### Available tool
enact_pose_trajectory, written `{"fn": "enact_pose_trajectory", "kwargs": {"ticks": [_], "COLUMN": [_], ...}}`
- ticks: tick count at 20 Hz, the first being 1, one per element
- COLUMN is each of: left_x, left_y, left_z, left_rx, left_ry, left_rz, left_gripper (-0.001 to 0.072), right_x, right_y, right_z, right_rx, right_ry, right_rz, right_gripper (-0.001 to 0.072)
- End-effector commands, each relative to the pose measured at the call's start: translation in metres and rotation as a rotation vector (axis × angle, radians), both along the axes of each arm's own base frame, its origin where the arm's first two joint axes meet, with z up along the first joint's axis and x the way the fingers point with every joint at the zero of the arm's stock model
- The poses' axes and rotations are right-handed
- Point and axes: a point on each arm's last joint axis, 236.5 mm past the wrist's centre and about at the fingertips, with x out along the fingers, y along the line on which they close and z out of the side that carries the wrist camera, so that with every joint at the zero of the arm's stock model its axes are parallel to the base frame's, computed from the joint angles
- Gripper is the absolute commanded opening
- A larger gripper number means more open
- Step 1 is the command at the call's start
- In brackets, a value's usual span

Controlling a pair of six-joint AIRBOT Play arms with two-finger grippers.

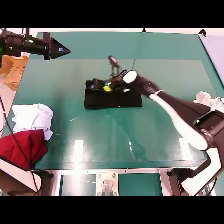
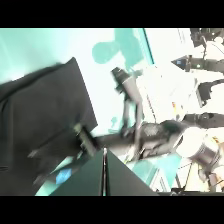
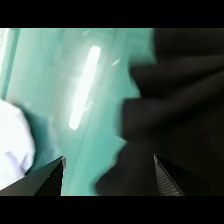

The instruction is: Fold the shirts.

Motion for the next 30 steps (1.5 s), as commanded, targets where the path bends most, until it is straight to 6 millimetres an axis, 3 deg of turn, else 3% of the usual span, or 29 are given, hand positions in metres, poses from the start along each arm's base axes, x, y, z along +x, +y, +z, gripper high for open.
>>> {"fn": "enact_pose_trajectory", "kwargs": {"ticks": [1, 3, 4, 6, 8, 10, 13, 18, 19, 20, 21, 22, 24, 26, 28, 30], "left_x": [-0.006, -0.006, -0.006, -0.004, -0.002, -0.002, -0.002, -0.001, -0.002, -0.002, 0.000, 0.004, 0.017, 0.023, 0.024, 0.020], "left_y": [0.003, 0.003, 0.003, 0.003, 0.004, 0.004, 0.004, 0.004, 0.004, 0.004, 0.005, 0.012, 0.040, 0.074, 0.098, 0.104], "left_z": [-0.002, -0.002, -0.002, -0.001, -0.001, -0.001, -0.001, -0.001, -0.001, -0.001, -0.003, -0.013, -0.053, -0.087, -0.109, -0.120], "left_rx": [0.013, 0.014, 0.014, 0.017, 0.016, 0.016, 0.016, 0.016, 0.016, 0.017, 0.027, 0.077, 0.262, 0.466, 0.640, 0.764], "left_ry": [-0.010, -0.010, -0.012, -0.030, -0.033, -0.032, -0.033, -0.034, -0.033, -0.032, -0.034, -0.032, 0.046, 0.097, 0.114, 0.113], "left_rz": [-0.028, -0.029, -0.028, -0.026, -0.020, -0.020, -0.020, -0.017, -0.019, -0.020, -0.012, 0.011, 0.118, 0.208, 0.248, 0.232], "left_gripper": [0.0025, 0.0025, 0.0025, 0.0025, 0.0025, 0.0025, 0.0025, 0.0025, 0.0025, 0.0026, 0.0025, 0.0024, 0.0023, 0.0023, 0.0023, 0.0023], "right_x": [0.040, 0.053, 0.052, 0.042, 0.024, 0.002, -0.011, 0.008, 0.012, 0.017, 0.021, 0.025, 0.035, 0.047, 0.055, 0.054], "right_y": [-0.096, -0.177, -0.210, -0.263, -0.290, -0.292, -0.261, -0.196, -0.188, -0.184, -0.180, -0.179, -0.187, -0.214, -0.263, -0.319], "right_z": [0.035, 0.051, 0.048, 0.023, -0.016, -0.057, -0.097, -0.105, -0.100, -0.090, -0.076, -0.061, -0.021, 0.026, 0.078, 0.123], "right_rx": [-0.009, 0.000, 0.006, 0.010, 0.007, 0.004, 0.031, 0.123, 0.121, 0.124, 0.134, 0.145, 0.162, 0.165, 0.171, 0.175], "right_ry": [-0.020, 0.028, 0.080, 0.191, 0.289, 0.386, 0.456, 0.444, 0.421, 0.398, 0.373, 0.350, 0.279, 0.180, 0.080, 0.005], "right_rz": [-0.106, -0.192, -0.225, -0.286, -0.330, -0.326, -0.247, -0.146, -0.129, -0.113, -0.078, -0.050, -0.019, -0.048, -0.144, -0.259], "right_gripper": [0.0617, 0.0617, 0.0617, 0.0617, 0.0618, 0.0617, 0.0617, 0.0600, 0.0382, 0.0075, 0.0019, 0.0018, 0.0016, 0.0016, 0.0016, 0.0016]}}
